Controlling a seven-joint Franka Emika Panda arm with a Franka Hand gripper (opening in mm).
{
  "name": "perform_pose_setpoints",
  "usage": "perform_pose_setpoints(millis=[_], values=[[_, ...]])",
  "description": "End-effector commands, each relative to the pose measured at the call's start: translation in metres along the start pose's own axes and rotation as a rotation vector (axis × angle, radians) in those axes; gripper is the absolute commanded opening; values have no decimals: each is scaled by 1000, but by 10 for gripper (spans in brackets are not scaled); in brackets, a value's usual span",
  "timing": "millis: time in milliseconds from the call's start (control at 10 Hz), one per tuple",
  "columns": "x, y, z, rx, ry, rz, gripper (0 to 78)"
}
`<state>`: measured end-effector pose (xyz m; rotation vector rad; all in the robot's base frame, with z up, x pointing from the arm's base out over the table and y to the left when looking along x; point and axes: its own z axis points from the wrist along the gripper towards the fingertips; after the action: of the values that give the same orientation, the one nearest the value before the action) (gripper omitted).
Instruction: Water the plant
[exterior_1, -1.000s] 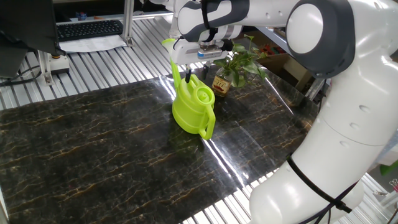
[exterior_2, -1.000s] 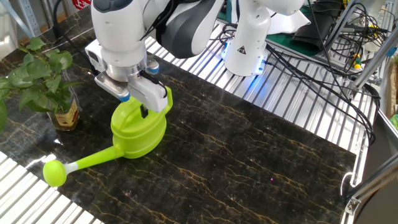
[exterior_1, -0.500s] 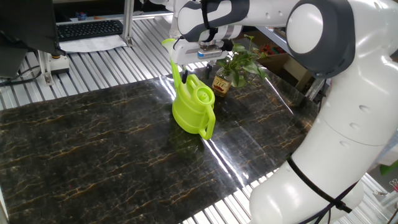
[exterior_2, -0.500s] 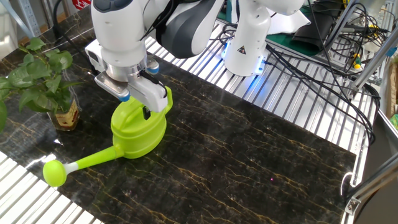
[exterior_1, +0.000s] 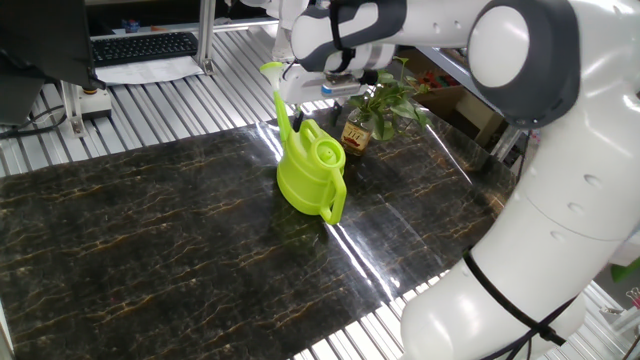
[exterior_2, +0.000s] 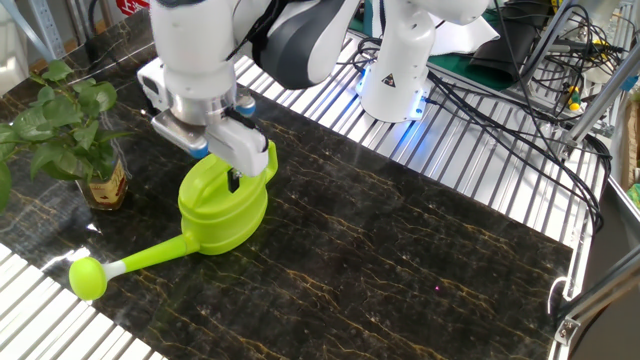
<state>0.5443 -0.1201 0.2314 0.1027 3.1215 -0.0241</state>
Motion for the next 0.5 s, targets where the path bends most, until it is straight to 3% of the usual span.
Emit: perform_pose_setpoints(millis=[100,300,500], values=[[4,-2,1,-22,-107,10,775],[4,0,3,-30,-101,22,775],[3,3,6,-28,-120,34,775]])
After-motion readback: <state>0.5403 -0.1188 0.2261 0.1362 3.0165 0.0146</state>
